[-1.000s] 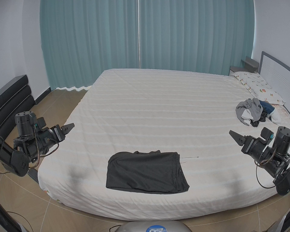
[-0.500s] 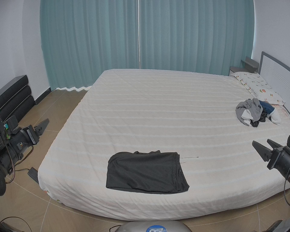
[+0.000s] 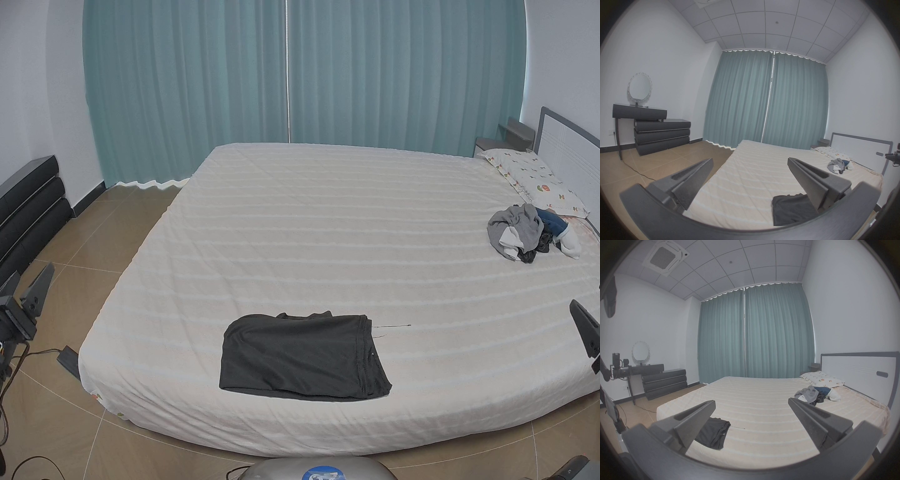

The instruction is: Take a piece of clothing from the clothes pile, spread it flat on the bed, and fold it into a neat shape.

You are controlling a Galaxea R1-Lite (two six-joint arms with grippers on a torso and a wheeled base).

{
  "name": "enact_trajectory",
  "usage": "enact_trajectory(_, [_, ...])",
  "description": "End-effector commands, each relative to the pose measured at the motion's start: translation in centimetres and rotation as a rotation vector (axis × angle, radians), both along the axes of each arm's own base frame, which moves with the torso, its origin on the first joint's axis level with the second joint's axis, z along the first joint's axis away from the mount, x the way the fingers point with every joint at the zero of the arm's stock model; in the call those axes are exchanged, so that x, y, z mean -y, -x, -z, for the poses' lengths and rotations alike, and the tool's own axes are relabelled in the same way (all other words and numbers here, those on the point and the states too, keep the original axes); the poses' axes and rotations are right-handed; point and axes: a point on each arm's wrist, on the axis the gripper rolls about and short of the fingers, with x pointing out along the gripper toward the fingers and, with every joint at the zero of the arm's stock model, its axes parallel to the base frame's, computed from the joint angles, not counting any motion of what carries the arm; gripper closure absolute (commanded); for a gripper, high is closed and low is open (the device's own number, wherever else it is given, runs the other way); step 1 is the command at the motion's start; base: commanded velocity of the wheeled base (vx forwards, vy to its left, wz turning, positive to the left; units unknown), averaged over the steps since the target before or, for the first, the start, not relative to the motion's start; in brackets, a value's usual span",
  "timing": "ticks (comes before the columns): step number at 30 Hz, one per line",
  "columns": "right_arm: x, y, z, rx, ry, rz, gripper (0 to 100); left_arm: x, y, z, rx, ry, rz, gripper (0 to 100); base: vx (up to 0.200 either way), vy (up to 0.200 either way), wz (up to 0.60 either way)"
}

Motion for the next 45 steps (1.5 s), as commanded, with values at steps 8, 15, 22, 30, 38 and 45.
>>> enact_trajectory(8, [0.6,9.1,2.4,0.070,0.122,-0.046,0,2.2,9.8,2.8,0.089,-0.067,0.181,0,0.000,0.000,0.00])
enact_trajectory(15, [0.5,11.6,3.2,0.082,0.218,-0.007,0,1.9,13.5,5.8,0.139,-0.217,0.418,0,0.000,0.000,0.00])
enact_trajectory(22, [0.2,11.7,4.6,0.115,0.230,-0.031,0,1.7,12.9,7.3,0.076,-0.231,0.282,0,0.000,0.000,0.00])
enact_trajectory(30, [0.2,9.8,7.5,0.097,0.277,-0.035,0,1.3,12.7,7.3,0.100,-0.235,0.074,0,0.000,0.000,0.00])
enact_trajectory(38, [0.2,8.5,10.4,0.051,0.290,-0.061,0,1.0,13.0,7.5,-0.036,-0.214,-0.101,0,0.000,0.000,0.00])
enact_trajectory(45, [0.2,8.5,10.5,0.042,0.290,-0.067,0,1.3,13.9,9.2,-0.121,-0.226,-0.104,0,0.000,0.000,0.00])
